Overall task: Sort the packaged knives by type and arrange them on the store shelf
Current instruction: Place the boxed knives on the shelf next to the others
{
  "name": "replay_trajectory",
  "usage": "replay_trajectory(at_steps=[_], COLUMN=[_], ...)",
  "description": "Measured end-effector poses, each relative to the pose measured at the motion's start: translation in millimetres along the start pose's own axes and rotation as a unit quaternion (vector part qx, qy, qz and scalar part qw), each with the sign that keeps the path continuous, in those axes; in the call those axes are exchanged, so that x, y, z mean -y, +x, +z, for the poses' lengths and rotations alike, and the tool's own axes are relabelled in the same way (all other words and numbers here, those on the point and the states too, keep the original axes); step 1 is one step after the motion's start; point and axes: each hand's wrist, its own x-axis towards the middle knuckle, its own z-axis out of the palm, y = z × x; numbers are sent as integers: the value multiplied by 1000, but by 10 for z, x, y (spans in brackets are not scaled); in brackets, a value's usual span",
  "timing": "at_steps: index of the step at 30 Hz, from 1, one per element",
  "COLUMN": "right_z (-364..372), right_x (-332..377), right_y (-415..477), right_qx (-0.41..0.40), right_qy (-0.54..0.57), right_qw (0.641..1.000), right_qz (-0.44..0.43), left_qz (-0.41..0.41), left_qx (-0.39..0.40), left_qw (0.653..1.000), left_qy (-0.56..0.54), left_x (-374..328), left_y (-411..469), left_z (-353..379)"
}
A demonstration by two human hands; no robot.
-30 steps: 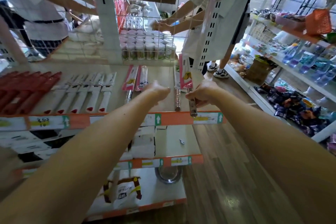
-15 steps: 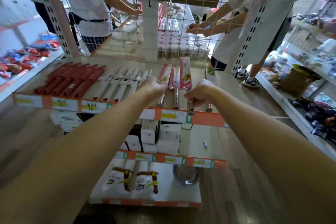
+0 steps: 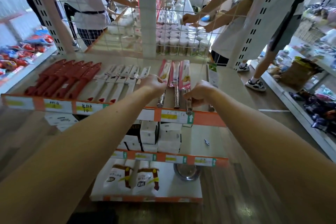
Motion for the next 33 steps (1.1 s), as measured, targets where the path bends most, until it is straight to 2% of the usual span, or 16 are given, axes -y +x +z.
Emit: replay_trajectory(at_steps=[17, 33], right_z=[-19, 8], right_x=[24, -7], right_y=[93, 71], right_qx=[-23, -63], right_qy=[2, -80], right_qw=[1000, 994], right_qz=[-17, -29], left_qz=[42, 50], left_qx=[-3, 16], left_qw=[999, 998], left_qy=[20, 42], left_x=[43, 85], left_y=[124, 101], left_z=[78, 62])
